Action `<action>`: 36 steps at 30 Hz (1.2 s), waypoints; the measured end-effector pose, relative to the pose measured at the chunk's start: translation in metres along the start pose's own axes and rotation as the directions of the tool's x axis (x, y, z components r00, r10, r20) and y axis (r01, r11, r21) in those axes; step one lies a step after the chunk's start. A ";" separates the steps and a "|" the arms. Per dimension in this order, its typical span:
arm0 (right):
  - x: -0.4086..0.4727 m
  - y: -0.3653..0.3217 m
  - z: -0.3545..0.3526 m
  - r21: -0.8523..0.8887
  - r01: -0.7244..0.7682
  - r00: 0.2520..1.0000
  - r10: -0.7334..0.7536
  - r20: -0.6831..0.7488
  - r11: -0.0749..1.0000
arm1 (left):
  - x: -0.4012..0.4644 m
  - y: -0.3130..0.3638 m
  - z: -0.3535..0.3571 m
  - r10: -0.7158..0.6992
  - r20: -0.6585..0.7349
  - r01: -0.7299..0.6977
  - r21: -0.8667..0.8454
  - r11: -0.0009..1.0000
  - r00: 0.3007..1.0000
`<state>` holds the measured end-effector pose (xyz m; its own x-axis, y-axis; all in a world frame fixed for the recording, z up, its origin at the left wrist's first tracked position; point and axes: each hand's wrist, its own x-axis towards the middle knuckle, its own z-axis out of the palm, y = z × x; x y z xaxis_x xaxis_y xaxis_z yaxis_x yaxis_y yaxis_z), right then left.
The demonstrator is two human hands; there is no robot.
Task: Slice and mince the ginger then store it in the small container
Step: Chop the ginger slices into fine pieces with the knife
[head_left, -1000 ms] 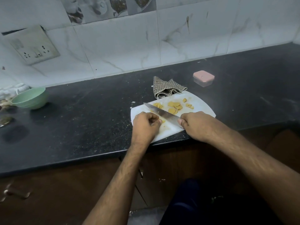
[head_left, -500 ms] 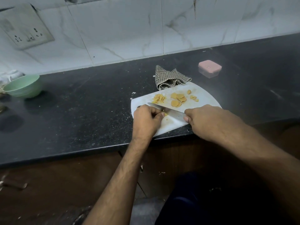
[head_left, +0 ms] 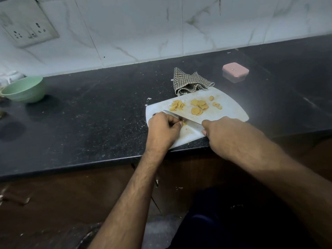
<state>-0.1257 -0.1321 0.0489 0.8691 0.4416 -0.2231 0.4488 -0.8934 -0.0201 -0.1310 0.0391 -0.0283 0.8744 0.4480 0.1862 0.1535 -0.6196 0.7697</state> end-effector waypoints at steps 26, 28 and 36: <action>-0.001 -0.008 0.011 0.074 0.021 1.000 -0.021 0.000 0.997 | -0.003 0.001 -0.007 0.009 0.006 -0.009 0.002 1.000 1.000; 0.005 -0.007 0.017 0.105 0.031 1.000 -0.031 0.001 0.994 | -0.005 0.001 -0.005 0.007 0.009 -0.007 -0.009 1.000 1.000; -0.002 -0.010 0.010 0.051 0.008 1.000 -0.007 -0.020 0.999 | -0.005 0.002 -0.006 0.041 -0.031 -0.041 0.007 0.999 0.999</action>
<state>-0.1338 -0.1253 0.0401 0.8701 0.4491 -0.2032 0.4441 -0.8931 -0.0720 -0.1380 0.0396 -0.0241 0.8651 0.4421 0.2369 0.1207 -0.6419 0.7572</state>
